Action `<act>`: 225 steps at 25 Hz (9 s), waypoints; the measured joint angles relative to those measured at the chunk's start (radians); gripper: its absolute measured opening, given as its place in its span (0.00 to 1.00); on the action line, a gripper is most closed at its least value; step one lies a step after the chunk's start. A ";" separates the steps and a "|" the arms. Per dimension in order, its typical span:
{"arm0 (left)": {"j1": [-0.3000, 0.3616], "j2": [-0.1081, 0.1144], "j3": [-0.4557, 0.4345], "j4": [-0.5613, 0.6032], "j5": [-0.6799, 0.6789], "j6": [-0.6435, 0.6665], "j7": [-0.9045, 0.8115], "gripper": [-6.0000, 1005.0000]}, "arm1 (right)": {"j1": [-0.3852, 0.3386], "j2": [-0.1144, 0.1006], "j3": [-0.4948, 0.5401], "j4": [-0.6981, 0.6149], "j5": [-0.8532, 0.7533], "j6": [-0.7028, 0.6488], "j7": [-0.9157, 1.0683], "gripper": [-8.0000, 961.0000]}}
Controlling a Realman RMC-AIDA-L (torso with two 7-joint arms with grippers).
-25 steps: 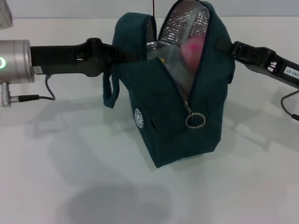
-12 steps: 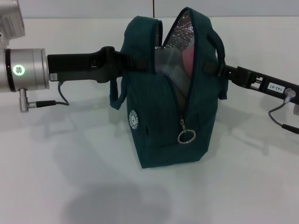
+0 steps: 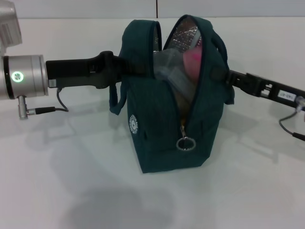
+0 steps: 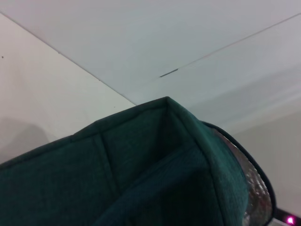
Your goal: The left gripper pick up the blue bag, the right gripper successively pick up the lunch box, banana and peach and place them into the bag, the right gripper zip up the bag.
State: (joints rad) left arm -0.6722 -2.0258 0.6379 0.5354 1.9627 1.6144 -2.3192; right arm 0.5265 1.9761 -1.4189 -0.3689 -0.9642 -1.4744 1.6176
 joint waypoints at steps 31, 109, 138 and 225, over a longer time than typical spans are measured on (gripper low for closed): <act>0.035 -0.007 -0.001 -0.009 -0.019 0.010 0.008 0.03 | -0.189 0.029 0.120 -0.001 -0.141 -0.305 -0.678 0.91; 0.053 -0.019 -0.001 -0.011 -0.032 0.010 0.036 0.03 | -0.088 0.049 -0.328 0.008 0.057 0.055 -0.741 0.02; 0.087 -0.028 -0.001 -0.011 -0.058 0.008 0.166 0.06 | -0.101 0.052 -0.288 -0.005 0.255 -0.085 -0.821 0.02; 0.253 -0.065 0.013 -0.337 -0.323 -0.001 1.309 0.48 | 0.107 0.052 -0.426 -0.056 0.434 0.101 -0.757 0.04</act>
State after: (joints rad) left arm -0.4189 -2.0908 0.6507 0.1983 1.6401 1.6134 -1.0099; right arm 0.6334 2.0279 -1.8450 -0.4248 -0.5300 -1.3738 0.8606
